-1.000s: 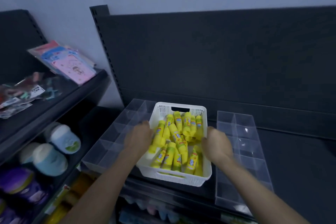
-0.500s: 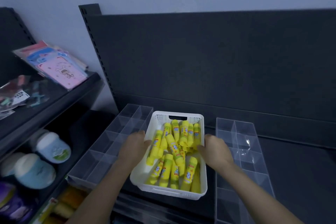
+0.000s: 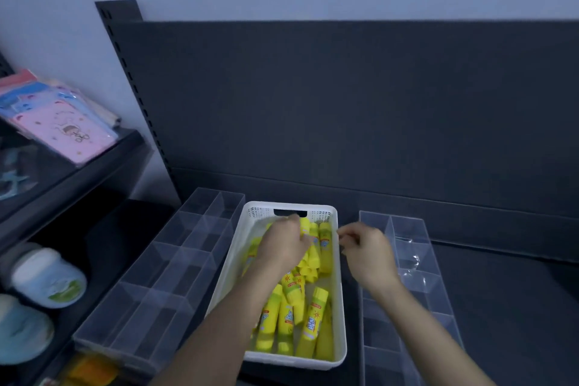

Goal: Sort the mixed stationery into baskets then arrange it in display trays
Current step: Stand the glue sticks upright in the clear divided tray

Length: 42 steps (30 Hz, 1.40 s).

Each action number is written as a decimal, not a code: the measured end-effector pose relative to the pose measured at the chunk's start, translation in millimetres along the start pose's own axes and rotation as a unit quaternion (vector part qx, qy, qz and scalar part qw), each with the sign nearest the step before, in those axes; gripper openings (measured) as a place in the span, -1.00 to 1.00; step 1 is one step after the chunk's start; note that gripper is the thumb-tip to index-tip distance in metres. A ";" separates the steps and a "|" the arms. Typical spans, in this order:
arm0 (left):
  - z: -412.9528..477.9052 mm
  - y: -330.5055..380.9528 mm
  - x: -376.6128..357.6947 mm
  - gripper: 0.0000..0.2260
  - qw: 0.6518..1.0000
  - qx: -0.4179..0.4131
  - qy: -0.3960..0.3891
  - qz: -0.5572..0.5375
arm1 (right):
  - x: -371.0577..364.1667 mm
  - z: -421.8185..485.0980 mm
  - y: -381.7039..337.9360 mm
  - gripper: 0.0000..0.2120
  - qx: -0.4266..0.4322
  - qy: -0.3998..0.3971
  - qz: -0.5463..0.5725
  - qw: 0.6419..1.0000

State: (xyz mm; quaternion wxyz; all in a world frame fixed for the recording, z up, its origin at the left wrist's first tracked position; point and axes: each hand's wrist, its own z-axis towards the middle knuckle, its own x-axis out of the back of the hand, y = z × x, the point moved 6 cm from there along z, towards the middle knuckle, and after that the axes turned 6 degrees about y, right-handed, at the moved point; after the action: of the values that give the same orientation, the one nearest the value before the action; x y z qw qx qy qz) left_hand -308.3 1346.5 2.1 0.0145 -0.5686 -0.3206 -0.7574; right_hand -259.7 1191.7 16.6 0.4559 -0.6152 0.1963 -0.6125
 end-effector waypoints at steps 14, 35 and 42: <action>33.1 -29.4 12.3 -0.77 0.964 0.069 -0.050 -0.253 | -48.9 -6.9 -20.6 -0.64 0.193 -0.175 -0.279 0.924; 36.2 -35.8 55.2 -0.90 0.954 0.036 0.038 -0.295 | -67.5 2.9 -19.9 -0.71 0.297 -0.199 -0.403 0.842; 35.5 -15.0 55.4 -0.90 0.949 0.029 0.050 -0.310 | -23.5 26.2 -23.9 -0.73 0.170 -0.028 -0.123 0.977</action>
State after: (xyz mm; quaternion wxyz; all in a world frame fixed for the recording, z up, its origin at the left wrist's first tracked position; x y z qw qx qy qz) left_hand -303.4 1395.2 48.5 -0.1885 -0.4021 -0.5015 -0.7425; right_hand -246.8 1231.1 26.5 0.4801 -0.5654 -0.0011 -0.6707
